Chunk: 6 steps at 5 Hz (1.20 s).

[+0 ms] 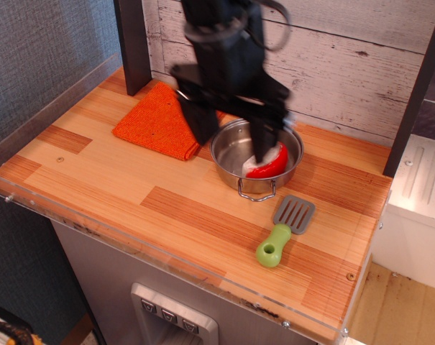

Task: Pick up green and gray spatula and move it right past pot

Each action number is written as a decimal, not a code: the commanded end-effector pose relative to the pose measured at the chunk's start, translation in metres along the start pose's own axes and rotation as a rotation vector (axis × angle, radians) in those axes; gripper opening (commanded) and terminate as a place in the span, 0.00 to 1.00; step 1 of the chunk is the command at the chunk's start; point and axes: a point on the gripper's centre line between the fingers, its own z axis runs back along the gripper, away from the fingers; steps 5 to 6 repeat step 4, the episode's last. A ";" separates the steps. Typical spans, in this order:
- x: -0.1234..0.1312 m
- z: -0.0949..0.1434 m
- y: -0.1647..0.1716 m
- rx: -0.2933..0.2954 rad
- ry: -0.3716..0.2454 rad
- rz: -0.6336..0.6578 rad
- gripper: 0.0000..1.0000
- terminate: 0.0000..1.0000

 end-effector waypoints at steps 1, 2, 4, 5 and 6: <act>0.011 -0.005 0.058 0.066 0.040 0.019 1.00 0.00; 0.009 -0.012 0.060 0.042 0.054 0.009 1.00 0.00; 0.009 -0.012 0.060 0.042 0.054 0.009 1.00 1.00; 0.009 -0.012 0.060 0.042 0.054 0.009 1.00 1.00; 0.009 -0.012 0.060 0.042 0.054 0.009 1.00 1.00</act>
